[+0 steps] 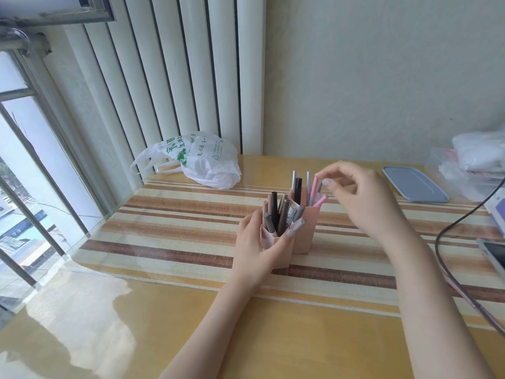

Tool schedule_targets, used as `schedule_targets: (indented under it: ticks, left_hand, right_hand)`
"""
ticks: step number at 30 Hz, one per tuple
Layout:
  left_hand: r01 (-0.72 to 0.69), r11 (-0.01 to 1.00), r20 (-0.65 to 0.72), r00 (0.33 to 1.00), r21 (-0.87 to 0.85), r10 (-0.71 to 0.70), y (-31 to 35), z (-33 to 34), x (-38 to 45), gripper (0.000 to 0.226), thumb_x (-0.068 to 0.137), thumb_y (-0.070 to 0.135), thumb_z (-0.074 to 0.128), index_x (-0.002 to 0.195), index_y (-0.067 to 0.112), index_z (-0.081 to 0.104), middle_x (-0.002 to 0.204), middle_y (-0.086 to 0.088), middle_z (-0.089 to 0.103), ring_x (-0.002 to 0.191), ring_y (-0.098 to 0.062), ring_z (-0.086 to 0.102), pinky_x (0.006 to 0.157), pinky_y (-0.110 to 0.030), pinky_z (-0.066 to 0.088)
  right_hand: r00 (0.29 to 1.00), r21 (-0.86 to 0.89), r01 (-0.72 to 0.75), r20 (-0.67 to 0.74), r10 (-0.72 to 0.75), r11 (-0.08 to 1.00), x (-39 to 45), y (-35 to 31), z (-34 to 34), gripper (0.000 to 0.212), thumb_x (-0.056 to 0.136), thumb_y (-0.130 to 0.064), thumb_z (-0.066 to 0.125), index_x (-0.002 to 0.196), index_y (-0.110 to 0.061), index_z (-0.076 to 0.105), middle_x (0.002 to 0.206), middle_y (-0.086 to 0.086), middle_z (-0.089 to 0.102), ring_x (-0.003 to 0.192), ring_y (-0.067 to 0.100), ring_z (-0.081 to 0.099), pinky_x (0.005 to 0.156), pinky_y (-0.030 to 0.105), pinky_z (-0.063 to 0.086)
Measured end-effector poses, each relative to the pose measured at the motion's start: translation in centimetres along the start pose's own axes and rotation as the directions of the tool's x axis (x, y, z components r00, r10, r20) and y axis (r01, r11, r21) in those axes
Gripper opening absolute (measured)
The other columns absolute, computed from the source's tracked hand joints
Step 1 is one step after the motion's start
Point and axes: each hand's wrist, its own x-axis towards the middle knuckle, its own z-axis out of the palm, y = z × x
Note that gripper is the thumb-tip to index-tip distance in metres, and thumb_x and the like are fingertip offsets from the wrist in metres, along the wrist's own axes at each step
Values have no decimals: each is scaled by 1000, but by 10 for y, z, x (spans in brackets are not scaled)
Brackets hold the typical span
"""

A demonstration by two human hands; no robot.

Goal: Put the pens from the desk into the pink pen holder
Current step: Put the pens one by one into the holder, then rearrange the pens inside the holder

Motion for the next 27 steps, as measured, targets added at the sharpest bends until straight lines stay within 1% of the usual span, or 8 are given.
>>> schedule_targets:
  ticks: [3,7,9,13,16,19,23,27]
  left_hand:
    - [1,999,22,1000,53,-2,-5,1,0,55,71,67,57,108,26,56,98,28,54,111,-2,40,82,-1,27]
    - [6,996,22,1000,90,-8,-6,2,2,62,67,66,59,108,19,56,100,22,54,113,-8,41,84,-1,27]
    - [0,996,20,1000,87,-2,-6,3,2,62,67,65,59,109,19,56,101,24,54,112,-9,40,84,-2,27]
    - [5,997,40,999,83,-9,-6,5,2,67,62,69,61,106,20,53,99,26,49,111,-10,38,85,-2,27]
    - [3,999,88,996,46,-7,-4,8,2,71,57,65,68,111,22,51,104,22,51,110,-9,43,89,-8,32]
    - [8,1000,160,987,4,-9,-3,13,0,66,58,53,74,112,24,50,109,10,59,108,-16,54,90,-36,47]
    - [24,1000,235,972,20,-28,2,22,-7,71,56,56,74,114,29,45,113,7,62,107,-14,56,85,-37,49]
    - [5,999,358,934,38,-18,8,27,-15,86,61,55,78,130,28,35,129,11,52,121,-9,47,98,-39,45]
  right_hand:
    - [975,-64,-165,139,172,984,-3,15,-16,19,88,-16,66,87,-35,64,84,-10,68,72,13,63,57,26,41]
    - [938,-155,-330,57,342,931,-8,38,-41,18,82,-14,72,81,-29,62,78,0,66,63,14,54,53,26,37]
    - [873,-222,-447,102,476,867,-14,52,-55,16,80,-13,74,83,-25,63,82,5,67,67,16,57,55,26,37]
    - [674,-358,-623,205,709,696,-28,78,-74,14,81,-6,73,90,-14,65,87,13,67,74,25,60,68,34,47]
    - [633,-361,-680,151,760,638,-39,91,-86,13,82,-3,71,86,-13,64,88,6,63,77,26,59,71,35,48]
    - [624,-343,-723,50,780,600,-50,103,-99,11,82,-3,70,85,-12,65,93,12,65,76,27,56,65,32,46]
    - [606,-340,-743,23,795,576,-61,111,-100,12,79,-4,74,84,-12,66,95,14,66,71,26,57,61,31,48]
    - [607,-374,-727,41,793,576,-68,111,-84,17,78,-3,73,88,-15,66,92,7,65,75,23,60,64,29,49]
